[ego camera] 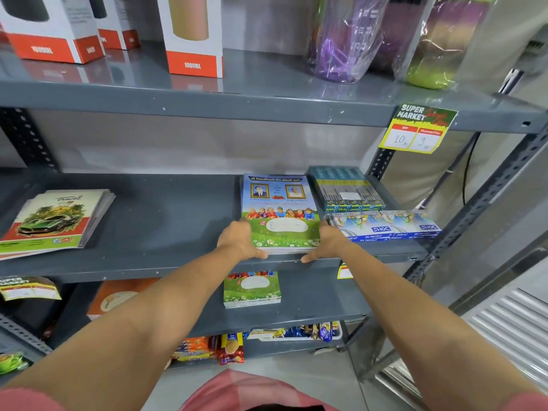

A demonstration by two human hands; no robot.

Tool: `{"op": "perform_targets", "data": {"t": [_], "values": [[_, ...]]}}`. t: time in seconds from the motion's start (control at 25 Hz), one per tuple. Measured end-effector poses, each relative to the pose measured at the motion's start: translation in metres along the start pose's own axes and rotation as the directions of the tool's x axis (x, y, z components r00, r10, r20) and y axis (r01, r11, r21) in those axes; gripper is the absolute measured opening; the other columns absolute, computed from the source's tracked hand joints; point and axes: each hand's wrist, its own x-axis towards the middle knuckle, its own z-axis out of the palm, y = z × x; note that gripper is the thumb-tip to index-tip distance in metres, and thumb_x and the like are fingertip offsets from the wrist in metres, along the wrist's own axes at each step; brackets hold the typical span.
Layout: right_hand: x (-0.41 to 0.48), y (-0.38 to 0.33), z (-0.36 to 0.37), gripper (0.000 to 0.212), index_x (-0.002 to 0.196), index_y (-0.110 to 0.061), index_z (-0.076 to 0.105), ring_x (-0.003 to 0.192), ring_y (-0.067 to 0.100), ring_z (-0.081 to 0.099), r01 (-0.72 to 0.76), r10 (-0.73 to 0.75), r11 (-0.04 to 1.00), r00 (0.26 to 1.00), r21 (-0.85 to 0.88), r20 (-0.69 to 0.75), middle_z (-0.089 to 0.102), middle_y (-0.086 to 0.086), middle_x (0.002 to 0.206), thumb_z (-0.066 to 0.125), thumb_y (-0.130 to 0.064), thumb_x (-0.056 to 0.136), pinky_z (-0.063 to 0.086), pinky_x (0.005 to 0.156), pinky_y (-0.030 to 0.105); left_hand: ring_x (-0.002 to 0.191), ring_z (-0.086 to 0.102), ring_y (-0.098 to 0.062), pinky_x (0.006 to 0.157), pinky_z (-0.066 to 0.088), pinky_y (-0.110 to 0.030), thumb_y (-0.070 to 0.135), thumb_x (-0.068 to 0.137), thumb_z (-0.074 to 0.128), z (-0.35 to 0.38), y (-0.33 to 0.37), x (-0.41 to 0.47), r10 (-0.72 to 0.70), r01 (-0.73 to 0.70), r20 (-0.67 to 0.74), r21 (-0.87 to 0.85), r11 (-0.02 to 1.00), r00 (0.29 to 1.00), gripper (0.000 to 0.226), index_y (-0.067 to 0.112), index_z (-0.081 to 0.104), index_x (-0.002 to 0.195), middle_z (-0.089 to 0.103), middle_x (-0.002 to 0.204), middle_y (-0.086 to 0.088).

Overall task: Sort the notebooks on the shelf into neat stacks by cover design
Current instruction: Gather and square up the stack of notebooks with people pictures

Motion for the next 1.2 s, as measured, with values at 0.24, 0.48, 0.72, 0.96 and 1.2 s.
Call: {"op": "perform_targets", "data": {"t": [0.24, 0.48, 0.72, 0.96, 1.2], "values": [[-0.016, 0.027, -0.017, 0.104, 0.148, -0.004, 0.021, 0.137, 0.03, 0.039, 0.105, -0.093, 0.963, 0.994, 0.247, -0.058, 0.036, 0.012, 0.152, 0.065, -0.063, 0.075, 0.037, 0.106, 0.035, 0.144, 0.03, -0.03, 0.116, 0.026, -0.055, 0.071, 0.056, 0.073, 0.009, 0.003, -0.017, 0.086, -0.061, -0.062, 0.332, 0.941, 0.994, 0.12, 0.007, 0.026, 0.146, 0.031, 0.155, -0.014], [-0.013, 0.034, -0.032, 0.053, 0.089, -0.008, 0.046, 0.086, 0.028, 0.054, 0.2, -0.191, 0.979, 0.967, 0.038, -0.169, 0.055, 0.011, 0.082, 0.05, -0.06, 0.087, 0.037, 0.064, 0.034, 0.146, 0.025, -0.025, 0.12, 0.014, -0.055, 0.068, 0.061, 0.071, 0.017, 0.015, -0.045, 0.144, -0.097, -0.091, 0.389, 0.916, 0.985, 0.111, 0.011, 0.028, 0.146, 0.034, 0.153, -0.007], [0.038, 0.028, -0.052, 0.074, 0.129, 0.005, 0.043, 0.106, 0.032, 0.055, 0.291, -0.293, 0.956, 0.947, -0.038, -0.129, 0.058, 0.018, 0.109, 0.044, -0.058, 0.091, 0.041, 0.072, 0.033, 0.143, 0.03, -0.022, 0.121, 0.01, -0.051, 0.068, 0.068, 0.065, 0.02, 0.043, -0.038, 0.197, -0.114, -0.161, 0.419, 0.901, 0.967, 0.101, 0.015, 0.029, 0.146, 0.037, 0.152, -0.004], [0.115, 0.016, -0.065, 0.074, 0.139, 0.0, 0.041, 0.128, 0.037, 0.047, 0.366, -0.405, 0.908, 0.892, -0.205, -0.2, 0.047, 0.025, 0.14, 0.037, -0.059, 0.093, 0.04, 0.103, 0.039, 0.145, 0.028, -0.022, 0.122, 0.01, -0.048, 0.074, 0.065, 0.062, 0.044, 0.069, -0.003, 0.305, -0.176, -0.198, 0.488, 0.855, 0.931, 0.11, 0.016, 0.023, 0.15, 0.03, 0.157, -0.003], [0.177, -0.014, -0.065, 0.08, 0.143, -0.001, 0.032, 0.132, 0.036, 0.044, 0.383, -0.447, 0.873, 0.876, -0.302, -0.181, 0.042, 0.022, 0.146, 0.036, -0.062, 0.092, 0.04, 0.106, 0.038, 0.142, 0.036, -0.018, 0.123, 0.008, -0.047, 0.079, 0.056, 0.063, 0.068, 0.072, 0.016, 0.293, -0.129, -0.319, 0.448, 0.884, 0.901, 0.115, 0.021, 0.026, 0.148, 0.035, 0.154, 0.002]]}}
